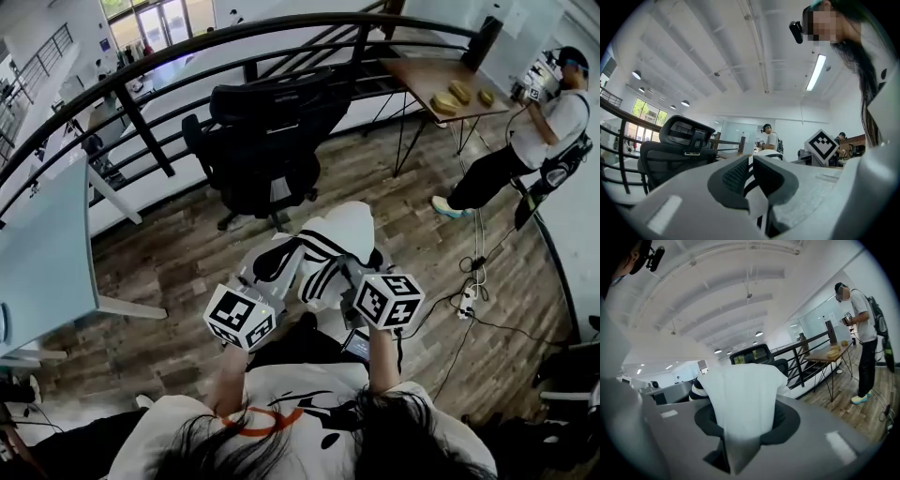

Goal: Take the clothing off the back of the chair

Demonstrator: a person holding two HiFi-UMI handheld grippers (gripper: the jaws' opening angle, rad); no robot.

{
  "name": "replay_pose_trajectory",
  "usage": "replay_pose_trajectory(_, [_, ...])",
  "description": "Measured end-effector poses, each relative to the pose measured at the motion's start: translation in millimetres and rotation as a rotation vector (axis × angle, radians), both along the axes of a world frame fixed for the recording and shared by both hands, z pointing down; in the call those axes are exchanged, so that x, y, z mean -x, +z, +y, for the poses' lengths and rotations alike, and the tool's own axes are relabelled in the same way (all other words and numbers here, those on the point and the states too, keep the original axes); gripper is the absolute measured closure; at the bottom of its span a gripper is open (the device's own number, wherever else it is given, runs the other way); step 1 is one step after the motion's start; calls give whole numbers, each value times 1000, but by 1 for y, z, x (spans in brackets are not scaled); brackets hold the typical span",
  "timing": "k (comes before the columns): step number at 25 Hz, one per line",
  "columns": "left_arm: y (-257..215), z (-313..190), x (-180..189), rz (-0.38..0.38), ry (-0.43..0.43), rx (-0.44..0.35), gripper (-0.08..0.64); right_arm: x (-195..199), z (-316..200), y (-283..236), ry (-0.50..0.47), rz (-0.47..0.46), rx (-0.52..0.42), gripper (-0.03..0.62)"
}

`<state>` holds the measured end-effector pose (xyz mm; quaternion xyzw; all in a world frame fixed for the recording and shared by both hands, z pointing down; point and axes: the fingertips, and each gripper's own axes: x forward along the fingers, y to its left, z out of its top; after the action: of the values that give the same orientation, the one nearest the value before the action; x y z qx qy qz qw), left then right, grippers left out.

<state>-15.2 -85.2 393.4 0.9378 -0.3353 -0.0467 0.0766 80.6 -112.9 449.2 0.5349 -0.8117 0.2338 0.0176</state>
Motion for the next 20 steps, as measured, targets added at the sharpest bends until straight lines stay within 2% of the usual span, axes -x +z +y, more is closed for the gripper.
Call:
replay_pose_trajectory(10, [7,53,43,-9,-27,-11,551,60,57,16,-71,-11,20,423])
replay_pose_trajectory(20, [5,74,57,-15,-38,-22,551,81,80,15,-100,6,14,423])
